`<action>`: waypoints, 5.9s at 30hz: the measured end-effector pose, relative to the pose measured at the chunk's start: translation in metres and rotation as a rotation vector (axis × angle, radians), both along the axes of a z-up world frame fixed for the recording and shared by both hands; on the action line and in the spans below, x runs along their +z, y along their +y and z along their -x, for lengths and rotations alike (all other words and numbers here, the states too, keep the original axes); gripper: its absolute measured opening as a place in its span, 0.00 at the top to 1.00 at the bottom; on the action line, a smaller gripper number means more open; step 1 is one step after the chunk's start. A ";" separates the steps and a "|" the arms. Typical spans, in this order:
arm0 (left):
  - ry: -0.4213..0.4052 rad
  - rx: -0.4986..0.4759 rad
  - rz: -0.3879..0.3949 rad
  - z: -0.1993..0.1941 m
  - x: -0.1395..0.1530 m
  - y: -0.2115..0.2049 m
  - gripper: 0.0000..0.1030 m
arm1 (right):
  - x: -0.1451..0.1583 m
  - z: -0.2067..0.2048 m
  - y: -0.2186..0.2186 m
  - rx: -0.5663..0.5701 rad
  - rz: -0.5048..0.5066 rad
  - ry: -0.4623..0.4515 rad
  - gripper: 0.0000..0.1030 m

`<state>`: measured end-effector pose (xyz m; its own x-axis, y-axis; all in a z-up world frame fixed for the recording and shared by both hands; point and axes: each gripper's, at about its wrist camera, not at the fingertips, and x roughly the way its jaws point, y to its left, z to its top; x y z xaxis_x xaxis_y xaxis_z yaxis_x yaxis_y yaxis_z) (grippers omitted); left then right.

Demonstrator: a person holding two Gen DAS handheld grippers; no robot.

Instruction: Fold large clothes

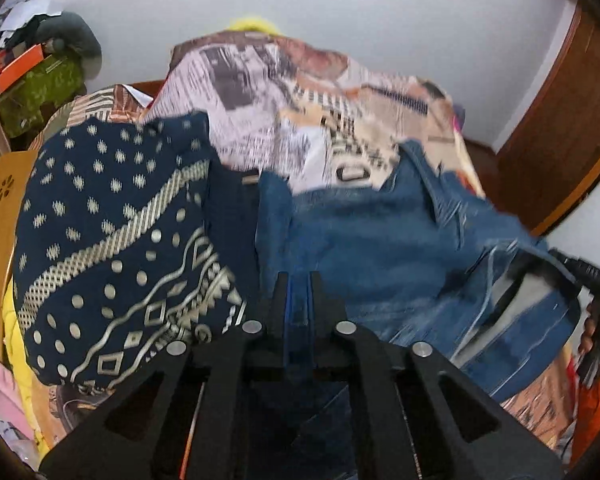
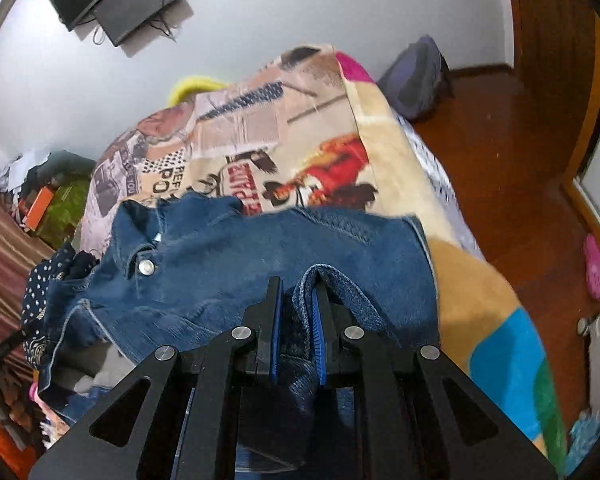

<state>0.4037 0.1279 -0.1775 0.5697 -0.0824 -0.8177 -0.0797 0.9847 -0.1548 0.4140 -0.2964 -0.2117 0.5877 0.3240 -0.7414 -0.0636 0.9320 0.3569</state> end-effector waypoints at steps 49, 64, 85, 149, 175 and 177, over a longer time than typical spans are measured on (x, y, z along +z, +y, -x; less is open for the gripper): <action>-0.029 0.047 -0.068 -0.067 0.012 -0.008 0.92 | 0.049 -0.033 0.024 0.055 0.227 -0.106 0.89; -0.054 -0.024 -0.262 -0.056 0.017 -0.039 0.34 | 0.043 -0.026 0.026 0.083 0.214 0.014 0.61; 0.064 -0.212 -0.380 0.021 -0.050 -0.092 0.29 | 0.002 0.063 0.101 0.375 0.380 -0.001 0.41; 0.083 0.240 0.540 0.046 -0.096 -0.002 0.21 | -0.002 0.083 0.064 0.176 0.389 0.010 0.35; -0.257 0.114 0.322 0.042 0.067 -0.037 0.84 | 0.049 0.073 0.118 0.340 0.297 -0.049 0.35; -0.295 0.104 0.302 0.038 0.081 -0.043 0.85 | 0.049 0.069 0.134 0.377 0.283 -0.045 0.35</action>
